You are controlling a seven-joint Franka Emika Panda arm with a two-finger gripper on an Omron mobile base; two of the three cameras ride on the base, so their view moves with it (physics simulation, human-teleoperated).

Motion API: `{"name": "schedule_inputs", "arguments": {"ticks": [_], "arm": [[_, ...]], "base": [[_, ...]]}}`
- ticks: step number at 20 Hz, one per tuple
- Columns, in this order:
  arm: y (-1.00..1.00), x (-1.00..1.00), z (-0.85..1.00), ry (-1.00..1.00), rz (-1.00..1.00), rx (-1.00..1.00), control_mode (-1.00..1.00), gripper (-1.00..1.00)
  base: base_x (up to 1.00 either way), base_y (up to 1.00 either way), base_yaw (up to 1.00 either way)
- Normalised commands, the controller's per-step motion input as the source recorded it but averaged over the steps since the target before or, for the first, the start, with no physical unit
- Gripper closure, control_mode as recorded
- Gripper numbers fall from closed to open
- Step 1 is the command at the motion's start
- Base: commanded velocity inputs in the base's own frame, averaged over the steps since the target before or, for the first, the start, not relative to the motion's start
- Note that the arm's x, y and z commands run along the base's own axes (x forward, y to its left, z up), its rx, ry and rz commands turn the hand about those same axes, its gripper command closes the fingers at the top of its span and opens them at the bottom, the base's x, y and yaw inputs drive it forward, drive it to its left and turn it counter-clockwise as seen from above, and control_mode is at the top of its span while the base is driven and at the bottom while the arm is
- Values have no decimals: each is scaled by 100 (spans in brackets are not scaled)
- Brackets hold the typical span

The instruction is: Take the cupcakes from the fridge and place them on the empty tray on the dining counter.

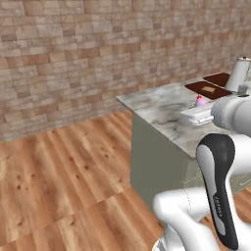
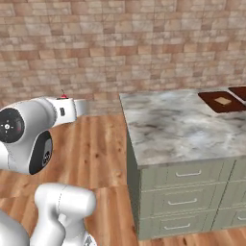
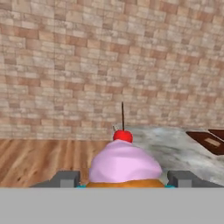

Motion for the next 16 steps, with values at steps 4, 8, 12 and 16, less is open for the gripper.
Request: {"name": "schedule_inputs", "arguments": {"ticks": [4,8,12,16], "arm": [[0,0,0,0,0,0,100,100],[0,0,0,0,0,0,100,100],[0,0,0,0,0,0,100,100],[0,0,0,0,0,0,100,100]], "base": [[10,72,-17],[56,41,-43],[77,48,-47],[74,60,-51]]}}
